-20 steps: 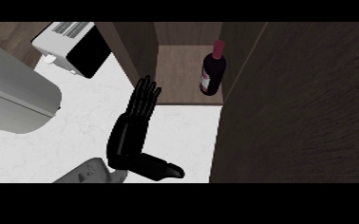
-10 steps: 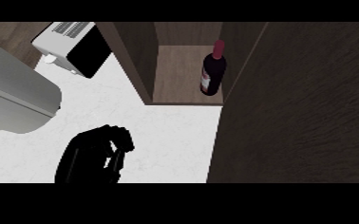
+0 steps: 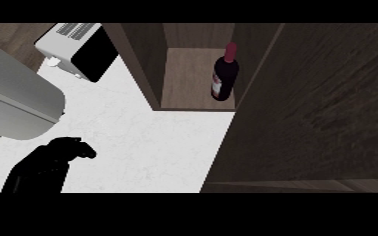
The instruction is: Pick up the wine, place it into the cabinet and close the cabinet
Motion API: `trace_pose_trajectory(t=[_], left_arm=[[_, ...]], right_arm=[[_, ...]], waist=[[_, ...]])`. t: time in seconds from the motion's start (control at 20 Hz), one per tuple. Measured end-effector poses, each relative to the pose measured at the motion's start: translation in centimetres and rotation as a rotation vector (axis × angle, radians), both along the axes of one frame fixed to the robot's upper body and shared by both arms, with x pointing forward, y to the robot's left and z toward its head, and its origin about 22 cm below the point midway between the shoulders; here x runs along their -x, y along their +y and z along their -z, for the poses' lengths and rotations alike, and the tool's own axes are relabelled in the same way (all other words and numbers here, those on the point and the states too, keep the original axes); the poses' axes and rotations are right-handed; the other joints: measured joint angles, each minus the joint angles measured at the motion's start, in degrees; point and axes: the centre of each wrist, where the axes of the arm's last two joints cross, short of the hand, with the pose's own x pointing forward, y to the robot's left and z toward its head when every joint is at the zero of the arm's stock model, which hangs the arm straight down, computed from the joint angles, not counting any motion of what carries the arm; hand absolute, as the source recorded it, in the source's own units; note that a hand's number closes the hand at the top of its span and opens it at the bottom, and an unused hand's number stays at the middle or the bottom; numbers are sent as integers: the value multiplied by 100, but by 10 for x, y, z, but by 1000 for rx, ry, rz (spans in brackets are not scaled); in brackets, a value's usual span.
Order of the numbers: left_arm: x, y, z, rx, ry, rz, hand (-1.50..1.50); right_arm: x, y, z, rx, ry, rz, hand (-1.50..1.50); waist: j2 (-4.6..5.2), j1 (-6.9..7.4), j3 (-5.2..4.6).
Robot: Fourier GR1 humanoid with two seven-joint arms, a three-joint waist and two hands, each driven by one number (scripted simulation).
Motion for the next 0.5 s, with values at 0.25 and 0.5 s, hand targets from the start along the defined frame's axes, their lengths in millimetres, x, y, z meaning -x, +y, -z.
trace_pose_trajectory(t=[0.25, 0.5], left_arm=[[8, 34, -3, 22, 4, -51, -150], [16, 69, -4, 23, 16, -93, -150]], right_arm=[[10, 25, -8, 51, 0, -7, 150], [19, 50, -10, 73, -7, -16, 150]], waist=[[-17, 46, -8], [-29, 115, -16]])
